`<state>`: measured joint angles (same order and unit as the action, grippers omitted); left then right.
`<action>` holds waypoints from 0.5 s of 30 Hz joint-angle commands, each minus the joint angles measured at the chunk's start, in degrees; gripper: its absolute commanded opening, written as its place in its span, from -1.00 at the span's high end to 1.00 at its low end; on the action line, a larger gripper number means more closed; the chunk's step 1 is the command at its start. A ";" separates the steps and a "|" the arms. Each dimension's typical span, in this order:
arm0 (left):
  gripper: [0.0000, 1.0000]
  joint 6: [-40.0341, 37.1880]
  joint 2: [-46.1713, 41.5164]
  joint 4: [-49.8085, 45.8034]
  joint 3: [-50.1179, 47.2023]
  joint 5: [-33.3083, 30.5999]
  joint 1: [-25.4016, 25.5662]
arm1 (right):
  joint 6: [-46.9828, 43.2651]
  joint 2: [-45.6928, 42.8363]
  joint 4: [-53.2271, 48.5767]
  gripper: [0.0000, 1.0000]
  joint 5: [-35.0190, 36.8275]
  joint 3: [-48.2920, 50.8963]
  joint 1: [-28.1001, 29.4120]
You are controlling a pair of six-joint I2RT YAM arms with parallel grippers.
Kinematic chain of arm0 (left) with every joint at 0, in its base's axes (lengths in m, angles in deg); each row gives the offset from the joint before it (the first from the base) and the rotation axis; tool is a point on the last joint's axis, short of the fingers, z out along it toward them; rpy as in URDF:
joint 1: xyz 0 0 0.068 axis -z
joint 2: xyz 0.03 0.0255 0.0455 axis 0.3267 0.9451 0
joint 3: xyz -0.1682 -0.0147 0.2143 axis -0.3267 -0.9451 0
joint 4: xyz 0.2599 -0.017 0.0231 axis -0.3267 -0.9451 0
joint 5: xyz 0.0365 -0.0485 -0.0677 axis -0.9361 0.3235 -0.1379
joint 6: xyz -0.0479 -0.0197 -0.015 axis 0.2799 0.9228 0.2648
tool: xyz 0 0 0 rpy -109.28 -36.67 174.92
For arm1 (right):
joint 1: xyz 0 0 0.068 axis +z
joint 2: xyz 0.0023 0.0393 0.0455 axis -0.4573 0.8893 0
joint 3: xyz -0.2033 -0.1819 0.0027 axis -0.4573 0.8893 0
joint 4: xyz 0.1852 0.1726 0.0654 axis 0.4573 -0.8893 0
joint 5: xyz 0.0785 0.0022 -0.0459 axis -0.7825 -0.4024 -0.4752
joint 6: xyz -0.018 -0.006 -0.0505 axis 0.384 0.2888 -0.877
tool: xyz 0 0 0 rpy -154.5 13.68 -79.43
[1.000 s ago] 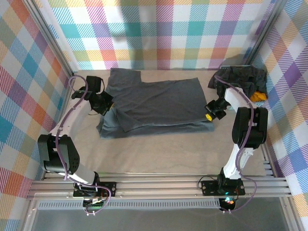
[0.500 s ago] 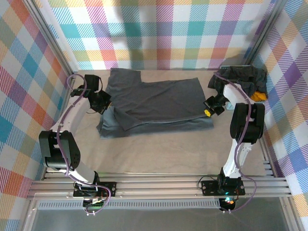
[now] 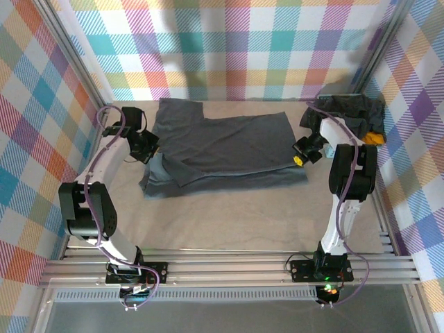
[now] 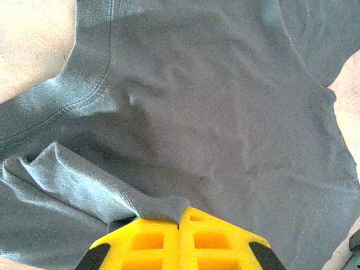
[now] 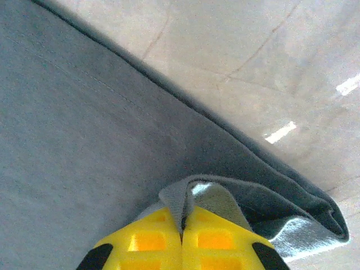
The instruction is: Fold and stack the t-shirts
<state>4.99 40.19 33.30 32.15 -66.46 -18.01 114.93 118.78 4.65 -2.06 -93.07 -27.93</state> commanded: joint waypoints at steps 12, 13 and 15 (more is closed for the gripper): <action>0.14 -5.08 4.72 -1.90 7.12 -0.79 -1.06 | -4.89 0.06 -0.87 -0.03 -0.23 -4.97 0.22; 0.14 -4.56 2.23 -2.55 4.99 -1.42 -1.04 | -5.48 -1.41 -0.89 -0.10 0.41 -4.12 0.21; 0.16 -3.01 -2.67 -2.82 -1.34 -1.74 -0.72 | -6.18 -4.82 -0.28 -0.13 1.09 -1.08 0.24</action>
<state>1.76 44.76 33.67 35.74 -66.46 -18.42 111.30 120.09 5.17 -2.00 -95.84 -27.93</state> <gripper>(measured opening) 0.423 0.558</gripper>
